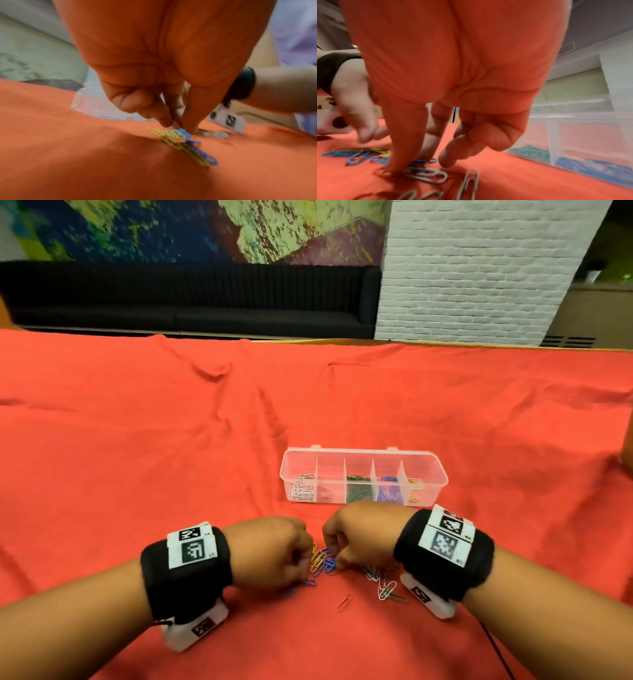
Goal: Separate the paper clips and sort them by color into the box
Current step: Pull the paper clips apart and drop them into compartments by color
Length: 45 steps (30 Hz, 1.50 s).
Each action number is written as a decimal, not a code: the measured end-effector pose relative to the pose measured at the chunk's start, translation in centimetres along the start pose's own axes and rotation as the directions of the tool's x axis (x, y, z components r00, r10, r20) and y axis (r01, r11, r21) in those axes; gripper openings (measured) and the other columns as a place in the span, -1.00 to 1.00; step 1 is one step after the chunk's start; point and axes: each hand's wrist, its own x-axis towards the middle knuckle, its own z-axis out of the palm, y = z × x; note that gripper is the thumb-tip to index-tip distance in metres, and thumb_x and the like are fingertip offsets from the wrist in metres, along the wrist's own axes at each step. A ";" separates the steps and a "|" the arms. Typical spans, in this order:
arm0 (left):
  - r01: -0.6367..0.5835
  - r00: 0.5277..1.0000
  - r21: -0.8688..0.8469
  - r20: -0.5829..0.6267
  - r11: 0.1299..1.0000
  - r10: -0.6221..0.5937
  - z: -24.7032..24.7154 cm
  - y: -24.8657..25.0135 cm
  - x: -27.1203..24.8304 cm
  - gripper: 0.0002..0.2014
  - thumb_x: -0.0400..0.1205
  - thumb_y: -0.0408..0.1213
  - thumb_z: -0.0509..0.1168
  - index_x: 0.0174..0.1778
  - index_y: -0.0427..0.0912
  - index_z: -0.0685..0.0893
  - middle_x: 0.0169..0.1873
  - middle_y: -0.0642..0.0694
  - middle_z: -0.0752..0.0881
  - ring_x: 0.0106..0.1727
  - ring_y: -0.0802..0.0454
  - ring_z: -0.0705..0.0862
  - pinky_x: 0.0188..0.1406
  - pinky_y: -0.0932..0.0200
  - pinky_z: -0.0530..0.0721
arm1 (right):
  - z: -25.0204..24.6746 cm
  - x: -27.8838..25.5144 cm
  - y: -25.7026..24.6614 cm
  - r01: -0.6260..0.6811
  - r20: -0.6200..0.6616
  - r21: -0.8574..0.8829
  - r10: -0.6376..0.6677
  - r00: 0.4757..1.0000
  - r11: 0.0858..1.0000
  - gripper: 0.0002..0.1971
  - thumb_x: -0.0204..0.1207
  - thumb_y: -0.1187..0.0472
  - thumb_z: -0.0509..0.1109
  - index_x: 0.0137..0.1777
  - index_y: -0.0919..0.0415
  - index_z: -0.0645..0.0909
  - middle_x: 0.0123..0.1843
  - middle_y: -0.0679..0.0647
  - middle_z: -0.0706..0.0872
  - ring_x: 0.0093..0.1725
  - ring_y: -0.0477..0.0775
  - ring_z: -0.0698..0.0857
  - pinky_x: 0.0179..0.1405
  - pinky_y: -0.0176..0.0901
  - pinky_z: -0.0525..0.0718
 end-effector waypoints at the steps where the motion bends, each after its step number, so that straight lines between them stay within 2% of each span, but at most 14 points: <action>1: 0.018 0.999 -0.029 -0.032 0.999 -0.019 -0.1 -0.4 -0.2 -0.94 0.51 -0.15 0.35 -0.19 -0.03 0.69 -0.17 0.09 0.63 -0.22 0.23 0.54 -0.17 0.26 0.50 | 0.1 0.1 0.1 0.005 0.005 0.020 -0.005 1.000 1.000 -0.84 0.36 0.02 0.54 -0.11 -0.01 0.67 -0.21 -0.07 0.76 -0.19 -0.02 0.71 -0.31 -0.19 0.56; 4: 0.032 0.997 -0.050 -0.074 0.998 -0.035 -0.3 -0.6 -0.5 -0.85 0.51 -0.11 0.39 -0.03 0.06 0.73 -0.13 0.15 0.61 -0.20 0.28 0.50 -0.15 0.34 0.45 | 0.3 -0.3 0.8 -0.002 -0.002 0.087 0.002 1.000 0.996 -0.91 0.41 0.06 0.48 -0.17 0.02 0.65 -0.27 -0.08 0.73 -0.27 -0.06 0.66 -0.30 -0.20 0.56; 9: -0.003 1.000 0.125 -0.008 0.992 0.004 1.0 1.0 -0.6 -0.77 0.51 -0.02 0.36 0.07 0.10 0.71 -0.02 0.06 0.61 0.01 0.02 0.65 -0.08 0.05 0.65 | -0.8 -1.9 2.3 -0.009 -0.073 0.309 0.034 0.997 0.951 -0.90 0.43 0.11 0.47 -0.26 0.07 0.62 -0.39 -0.12 0.68 -0.41 -0.20 0.58 -0.33 -0.22 0.57; 12: -0.031 0.999 0.220 -0.020 0.975 0.036 1.6 1.5 -0.9 -0.86 0.54 -0.07 0.28 -0.05 0.02 0.65 -0.05 0.03 0.58 0.00 -0.05 0.63 -0.14 -0.01 0.65 | -0.8 -2.9 2.4 0.028 -0.065 0.721 0.027 0.998 0.693 -0.90 0.40 0.26 0.50 -0.12 0.18 0.65 -0.35 -0.02 0.74 -0.43 -0.11 0.60 -0.42 -0.23 0.58; 14: -0.048 0.997 0.202 -0.046 0.978 0.059 1.4 1.6 -1.0 -0.89 0.54 -0.12 0.23 -0.11 -0.01 0.63 -0.08 0.00 0.60 -0.06 -0.06 0.62 -0.16 0.00 0.64 | -0.6 -3.4 2.4 0.043 -0.078 0.861 0.048 0.996 0.507 -0.80 0.47 0.43 0.42 0.07 0.26 0.66 -0.31 0.05 0.75 -0.40 -0.04 0.64 -0.46 -0.27 0.59; 16: -0.023 0.994 0.082 -0.101 0.996 0.031 0.9 1.3 -1.1 -0.91 0.50 -0.17 0.24 -0.17 -0.05 0.63 -0.17 0.02 0.66 -0.17 -0.01 0.63 -0.20 0.08 0.62 | -0.2 -3.7 2.3 0.066 -0.104 0.929 0.087 0.991 0.365 -0.77 0.55 0.50 0.34 0.11 0.28 0.71 -0.33 0.06 0.70 -0.39 -0.02 0.65 -0.46 -0.29 0.59; 18: 0.061 0.989 -0.196 -0.121 0.979 -0.086 0.1 0.9 -0.8 -0.93 0.45 -0.21 0.29 -0.21 -0.08 0.66 -0.29 0.03 0.72 -0.29 0.09 0.65 -0.24 0.17 0.61 | 0.3 -4.1 2.1 0.082 -0.109 0.975 0.120 0.987 0.207 -0.81 0.58 0.48 0.33 0.04 0.28 0.72 -0.34 0.09 0.66 -0.41 -0.01 0.64 -0.48 -0.28 0.60; 20: 0.116 0.975 -0.613 -0.078 0.781 -0.206 -0.4 0.6 -0.6 -0.90 0.40 -0.28 0.38 -0.18 -0.11 0.69 -0.35 -0.05 0.76 -0.38 0.12 0.66 -0.32 0.15 0.63 | 0.7 -4.4 1.8 0.086 -0.093 0.995 0.131 0.987 0.053 -0.87 0.55 0.44 0.36 0.00 0.26 0.67 -0.33 0.13 0.65 -0.43 0.01 0.65 -0.51 -0.27 0.63; 23: 0.116 0.956 -0.950 0.028 0.291 -0.292 -0.4 0.4 -0.4 -0.74 0.41 -0.38 0.39 0.02 -0.21 0.70 -0.34 -0.11 0.75 -0.39 0.07 0.68 -0.49 0.23 0.62 | 1.4 -4.6 1.5 0.096 -0.081 0.991 0.151 0.985 -0.096 -0.89 0.45 0.31 0.41 -0.04 0.25 0.59 -0.35 0.15 0.63 -0.45 0.03 0.66 -0.56 -0.26 0.62; 27: 0.059 0.940 -0.986 0.108 -0.155 -0.325 0.2 0.9 0.0 -0.82 0.59 -0.53 0.22 -0.02 -0.27 0.69 -0.29 -0.19 0.71 -0.33 -0.05 0.76 -0.41 0.18 0.72 | 2.2 -4.3 1.1 0.088 -0.056 0.983 0.189 0.980 -0.163 -0.84 0.42 0.22 0.43 -0.08 0.22 0.52 -0.38 0.14 0.64 -0.50 0.03 0.68 -0.60 -0.25 0.63; 31: 0.093 0.937 -0.923 0.208 -0.373 -0.281 0.9 1.5 0.9 -0.78 0.61 -0.50 0.14 0.00 -0.28 0.68 -0.15 -0.27 0.76 -0.22 -0.12 0.83 -0.25 0.07 0.80 | 3.3 -3.9 0.8 0.076 -0.046 0.987 0.204 0.978 -0.140 -0.82 0.41 0.20 0.46 -0.10 0.21 0.53 -0.39 0.14 0.66 -0.51 0.02 0.68 -0.60 -0.27 0.63; 36: 0.061 0.936 -0.931 0.179 -0.361 -0.304 1.5 1.8 1.3 -0.74 0.59 -0.60 0.15 0.08 -0.32 0.65 -0.05 -0.35 0.76 -0.11 -0.19 0.84 -0.18 0.05 0.81 | 4.2 -3.7 0.9 0.064 -0.023 0.982 0.224 0.974 -0.179 -0.81 0.37 0.19 0.49 -0.16 0.21 0.52 -0.40 0.14 0.66 -0.53 0.00 0.68 -0.62 -0.28 0.61; 43: 0.057 0.945 -0.996 0.077 -0.073 -0.319 1.9 3.3 1.4 -0.79 0.45 -0.44 0.45 -0.02 -0.25 0.70 -0.21 -0.21 0.76 -0.23 -0.05 0.80 -0.32 0.19 0.75 | 4.0 -4.0 1.5 0.044 0.015 0.961 0.209 0.978 -0.273 -0.85 0.38 0.17 0.48 -0.18 0.14 0.54 -0.37 0.21 0.66 -0.51 0.09 0.68 -0.63 -0.25 0.63; 45: 0.045 0.949 -0.998 0.031 0.036 -0.313 1.9 3.8 1.5 -0.87 0.53 -0.37 0.48 -0.06 -0.24 0.69 -0.25 -0.17 0.74 -0.26 0.00 0.77 -0.36 0.23 0.72 | 4.1 -4.0 1.6 0.044 0.008 0.965 0.198 0.980 -0.259 -0.86 0.40 0.17 0.48 -0.17 0.13 0.55 -0.37 0.20 0.65 -0.50 0.08 0.67 -0.63 -0.24 0.63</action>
